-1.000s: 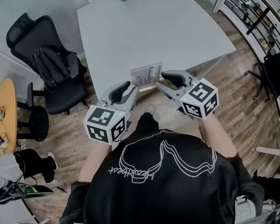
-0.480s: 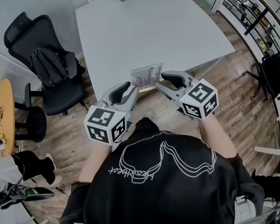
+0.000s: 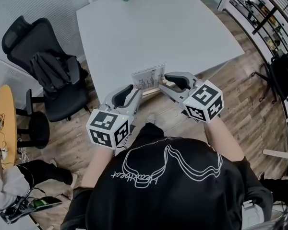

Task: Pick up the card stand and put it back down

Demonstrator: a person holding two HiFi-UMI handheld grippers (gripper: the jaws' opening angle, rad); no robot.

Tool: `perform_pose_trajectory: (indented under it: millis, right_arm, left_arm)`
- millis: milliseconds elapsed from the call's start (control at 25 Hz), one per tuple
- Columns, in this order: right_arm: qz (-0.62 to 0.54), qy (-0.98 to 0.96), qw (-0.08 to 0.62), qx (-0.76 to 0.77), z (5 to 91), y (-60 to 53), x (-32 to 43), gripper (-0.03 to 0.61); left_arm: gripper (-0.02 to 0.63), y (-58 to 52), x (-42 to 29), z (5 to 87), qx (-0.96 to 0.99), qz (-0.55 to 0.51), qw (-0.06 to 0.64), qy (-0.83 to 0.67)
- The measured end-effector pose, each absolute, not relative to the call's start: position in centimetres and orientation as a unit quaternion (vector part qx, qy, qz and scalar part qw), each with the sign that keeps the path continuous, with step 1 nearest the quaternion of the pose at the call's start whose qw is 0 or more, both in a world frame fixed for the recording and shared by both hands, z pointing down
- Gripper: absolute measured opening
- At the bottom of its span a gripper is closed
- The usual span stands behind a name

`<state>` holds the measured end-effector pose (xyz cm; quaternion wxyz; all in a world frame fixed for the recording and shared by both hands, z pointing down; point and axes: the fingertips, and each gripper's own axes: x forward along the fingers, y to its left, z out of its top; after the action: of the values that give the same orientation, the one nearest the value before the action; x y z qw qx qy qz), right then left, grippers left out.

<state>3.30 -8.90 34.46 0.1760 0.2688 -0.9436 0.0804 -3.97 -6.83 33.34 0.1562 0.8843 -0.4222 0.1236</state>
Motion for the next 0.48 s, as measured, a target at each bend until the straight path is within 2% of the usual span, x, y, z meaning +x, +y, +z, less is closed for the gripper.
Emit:
perform_pose_trajectory:
  millis: [480]
  right_arm:
    - [0.086,-0.934,0.198,0.286,36.1,-15.8,1.2,0.127]
  left_arm:
    - [0.124,-14.2,-6.1,35.1,0.880,0.136,0.182,-0.417]
